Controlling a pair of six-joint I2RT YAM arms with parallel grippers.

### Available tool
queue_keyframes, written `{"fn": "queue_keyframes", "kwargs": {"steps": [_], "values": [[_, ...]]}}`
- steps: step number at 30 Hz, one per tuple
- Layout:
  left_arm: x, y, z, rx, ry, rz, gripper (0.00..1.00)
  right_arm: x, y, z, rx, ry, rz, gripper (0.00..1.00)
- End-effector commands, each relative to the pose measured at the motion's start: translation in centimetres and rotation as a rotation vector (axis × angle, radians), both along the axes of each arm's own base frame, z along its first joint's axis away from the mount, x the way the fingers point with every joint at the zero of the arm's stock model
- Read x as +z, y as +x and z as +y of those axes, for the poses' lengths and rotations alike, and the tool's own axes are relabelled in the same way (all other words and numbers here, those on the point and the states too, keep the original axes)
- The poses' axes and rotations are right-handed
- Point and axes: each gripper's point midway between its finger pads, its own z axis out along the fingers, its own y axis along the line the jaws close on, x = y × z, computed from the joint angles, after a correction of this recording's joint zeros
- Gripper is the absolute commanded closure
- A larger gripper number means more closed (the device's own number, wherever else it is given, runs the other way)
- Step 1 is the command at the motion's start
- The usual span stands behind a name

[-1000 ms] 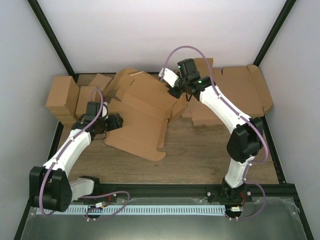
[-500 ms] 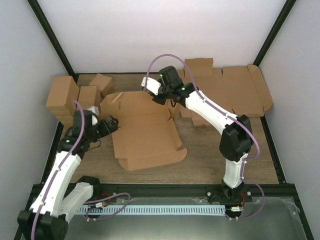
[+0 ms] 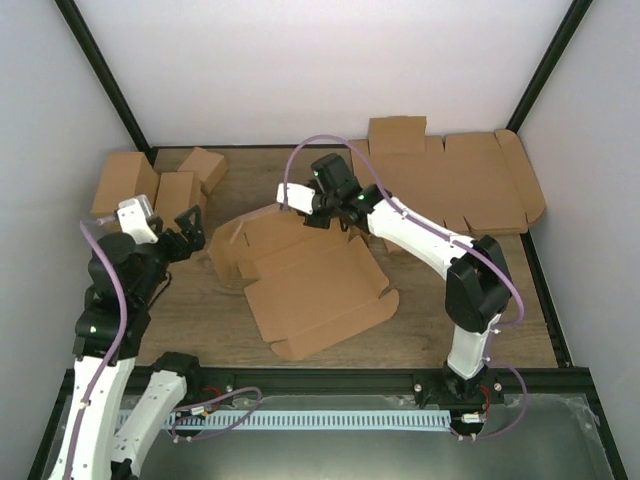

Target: Fold the paper box

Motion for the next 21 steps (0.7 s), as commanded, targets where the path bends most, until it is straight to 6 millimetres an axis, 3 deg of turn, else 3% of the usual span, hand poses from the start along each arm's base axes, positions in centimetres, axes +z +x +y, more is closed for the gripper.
{"fn": "queue_keyframes", "kwargs": {"steps": [1,4,7,12,15,18,21], "values": [[3.0,1.4,-2.0,-0.134,0.159,-0.096,0.00,-2.5,-3.2,-0.1,0.085,-0.066,0.022,0.90],[2.2,3.2,-3.8,-0.248,0.226,-0.004,0.00,-2.9,-4.3,-0.2,0.108,-0.051,0.001,0.89],[-0.7,5.2,-6.3,-0.406,0.241,0.134,0.00,-3.5,-5.3,-0.4,0.123,-0.045,-0.041,0.88],[-2.0,5.9,-9.0,-0.556,0.213,0.138,0.00,-4.0,-6.0,-0.7,0.113,-0.035,-0.045,0.84],[-3.0,6.6,-9.5,-0.570,0.191,0.131,0.00,-3.6,-5.5,-0.8,0.079,-0.013,-0.061,0.82],[-5.0,7.8,-9.9,-0.587,0.183,0.188,0.00,-2.5,-5.2,-0.7,0.058,0.021,-0.082,0.68],[-7.6,9.7,-10.1,-0.588,0.176,0.285,0.00,-1.6,-4.9,-0.6,0.038,0.051,-0.094,0.67]]}}
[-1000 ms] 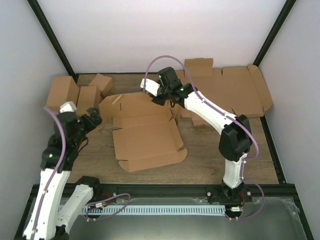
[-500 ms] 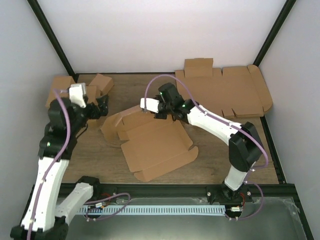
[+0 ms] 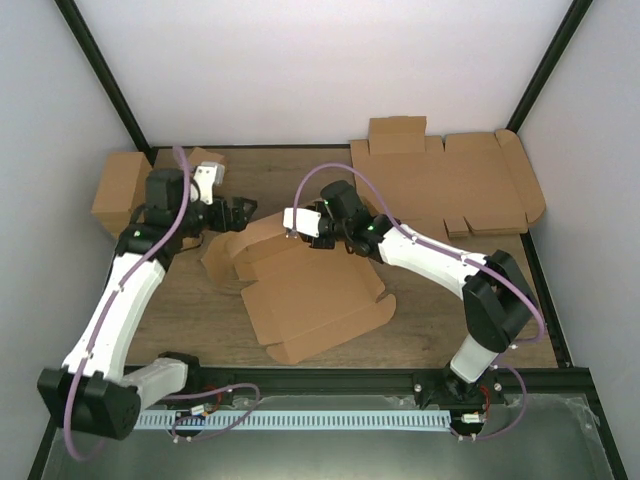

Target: Fold the paper box

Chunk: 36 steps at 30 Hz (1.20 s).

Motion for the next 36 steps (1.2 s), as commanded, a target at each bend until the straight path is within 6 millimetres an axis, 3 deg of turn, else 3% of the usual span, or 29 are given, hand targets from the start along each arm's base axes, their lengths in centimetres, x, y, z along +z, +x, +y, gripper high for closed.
{"fn": "queue_keyframes", "kwargs": {"steps": [1,3,6,14,15,17,19,22,26,32,36], "values": [[-2.9,2.5,-1.1,-0.045,0.011,0.083,0.00,0.8,-0.1,-0.2,-0.045,0.031,0.008,0.67],[-4.8,3.6,-1.4,-0.047,0.017,0.146,0.00,1.5,0.3,-0.2,-0.070,0.053,-0.001,0.60],[-7.2,4.8,-2.1,-0.068,0.009,0.207,0.00,2.9,0.2,-0.5,-0.097,0.100,-0.012,0.58],[-7.3,5.5,-5.1,-0.202,-0.066,0.214,0.00,8.1,-2.5,-2.1,-0.174,0.374,0.107,0.50],[-7.3,5.6,-5.0,-0.199,-0.061,0.218,0.00,8.3,-2.9,-2.5,-0.183,0.407,0.127,0.44],[-7.2,6.0,-5.0,-0.193,-0.056,0.224,0.00,9.1,-4.0,-3.3,-0.186,0.482,0.170,0.04],[-6.7,6.2,-5.2,-0.197,-0.066,0.223,0.00,9.9,-4.6,-4.6,-0.219,0.560,0.204,0.00],[-5.3,6.2,-5.6,-0.222,-0.092,0.194,0.00,9.8,-5.3,-6.5,-0.292,0.630,0.256,0.00],[-3.6,6.1,-6.3,-0.262,-0.123,0.152,0.00,8.6,-4.7,-10.2,-0.488,0.734,0.343,0.00],[-5.7,7.0,-6.8,-0.270,-0.135,0.258,0.00,4.3,-4.3,-14.4,-0.686,0.807,0.502,0.00],[-6.0,7.1,-7.0,-0.280,-0.136,0.266,0.00,2.3,-3.8,-17.2,-0.806,0.871,0.566,0.00]]}}
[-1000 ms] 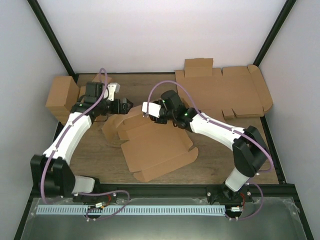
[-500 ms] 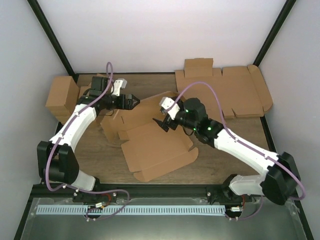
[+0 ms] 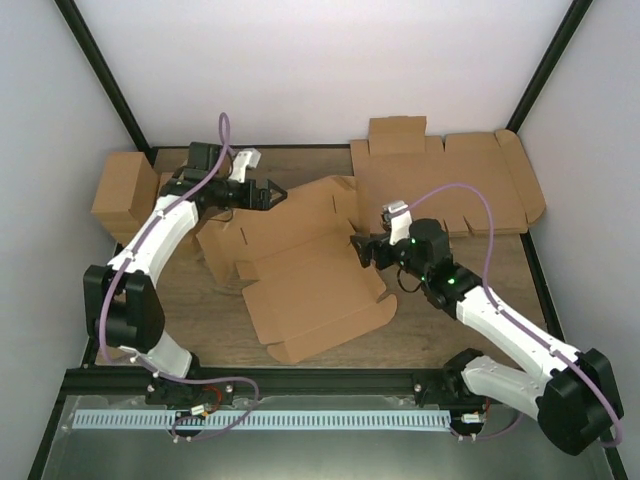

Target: Fold the paper box

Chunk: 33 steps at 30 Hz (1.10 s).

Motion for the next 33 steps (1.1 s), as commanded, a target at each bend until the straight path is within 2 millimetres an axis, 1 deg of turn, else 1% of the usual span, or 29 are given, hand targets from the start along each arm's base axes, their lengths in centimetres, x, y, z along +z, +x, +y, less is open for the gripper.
{"fn": "queue_keyframes", "kwargs": {"steps": [1,2,3,6,7,9,11,13,17,18,20,22,25,27,29,31,33], "values": [[0.0,-0.3,-0.6,-0.028,-0.003,0.017,0.00,-1.1,0.3,-2.3,-0.105,0.129,0.104,0.00],[0.0,-0.2,-0.6,-0.024,0.028,-0.004,0.01,-1.4,0.3,-2.6,-0.105,0.142,0.114,0.00],[0.1,0.0,-0.6,-0.020,0.077,-0.035,0.04,-1.8,0.4,-2.8,-0.104,0.151,0.124,0.00],[-0.3,0.8,-0.2,0.047,0.339,-0.151,0.08,-2.2,0.6,-2.7,-0.084,0.162,0.134,0.00],[-0.2,0.8,-0.5,0.040,0.387,-0.185,0.11,-2.4,0.7,-2.5,-0.077,0.161,0.136,0.00],[-0.5,0.8,-0.9,0.039,0.445,-0.211,0.18,-2.7,0.9,-2.2,-0.065,0.154,0.140,0.01],[-0.8,1.1,-0.7,0.066,0.503,-0.225,0.26,-3.3,1.1,-2.1,-0.062,0.144,0.157,0.03],[-1.1,1.4,-0.4,0.091,0.566,-0.242,0.31,-4.3,1.2,-2.0,-0.069,0.131,0.185,0.05],[-0.8,1.8,0.6,0.154,0.673,-0.276,0.53,-5.5,1.2,-2.2,-0.084,0.127,0.222,0.09],[-0.6,1.7,0.6,0.162,0.695,-0.289,0.57,-5.9,1.1,-2.2,-0.088,0.125,0.234,0.11],[-0.3,1.4,0.4,0.168,0.739,-0.323,0.60,-7.1,0.9,-2.4,-0.095,0.111,0.260,0.14],[-0.5,1.1,0.5,0.168,0.764,-0.332,0.62,-8.3,0.7,-2.5,-0.099,0.094,0.289,0.17],[-0.7,1.0,1.0,0.180,0.788,-0.319,0.73,-9.9,0.5,-2.7,-0.112,0.081,0.335,0.25],[-0.7,0.7,1.1,0.182,0.791,-0.310,0.75,-10.2,-0.2,-2.0,-0.064,0.096,0.352,0.34],[-0.5,0.2,1.0,0.180,0.788,-0.311,0.76,-10.0,-1.2,-0.8,0.022,0.129,0.368,0.43],[-0.3,-0.5,0.7,0.167,0.789,-0.316,0.76,-9.9,-2.4,0.4,0.112,0.160,0.400,0.49],[-0.1,-1.3,0.4,0.152,0.794,-0.322,0.76,-10.4,-2.7,0.9,0.141,0.169,0.439,0.58]]}}
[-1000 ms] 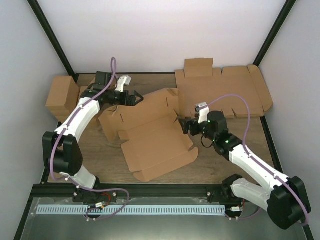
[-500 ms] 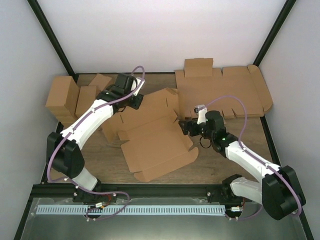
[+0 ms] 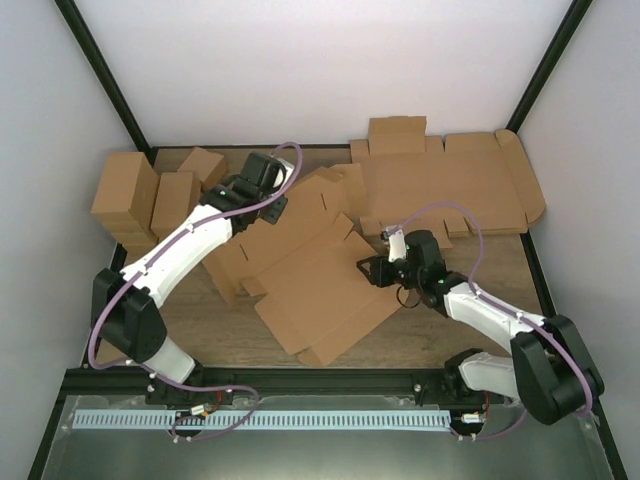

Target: Fold the paper box

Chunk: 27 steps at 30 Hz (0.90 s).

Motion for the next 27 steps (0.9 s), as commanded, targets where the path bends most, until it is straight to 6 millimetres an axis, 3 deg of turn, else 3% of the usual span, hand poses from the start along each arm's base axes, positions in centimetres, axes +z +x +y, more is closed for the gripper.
{"fn": "queue_keyframes", "kwargs": {"steps": [1,3,13,18,23,27], "values": [[1.6,-2.1,-0.3,-0.019,0.016,-0.027,0.76,0.5,-0.7,2.0,0.102,0.087,0.047,0.62],[1.8,-2.8,-0.5,-0.032,0.028,-0.033,0.76,-0.3,0.3,1.5,0.043,0.073,0.074,0.71],[1.9,-6.2,-0.6,-0.055,0.055,-0.044,0.76,-3.6,5.4,-1.0,-0.163,0.166,0.260,0.92],[1.6,-6.4,-0.2,-0.044,0.066,-0.057,0.75,-5.5,6.2,-3.0,-0.230,0.278,0.351,0.97],[2.6,-4.8,1.0,0.086,0.039,-0.109,0.40,-7.9,5.3,-3.4,-0.250,0.260,0.417,0.97],[2.5,-2.2,1.4,0.135,-0.023,-0.061,0.29,-9.1,4.3,-3.8,-0.269,0.234,0.449,0.96]]}}
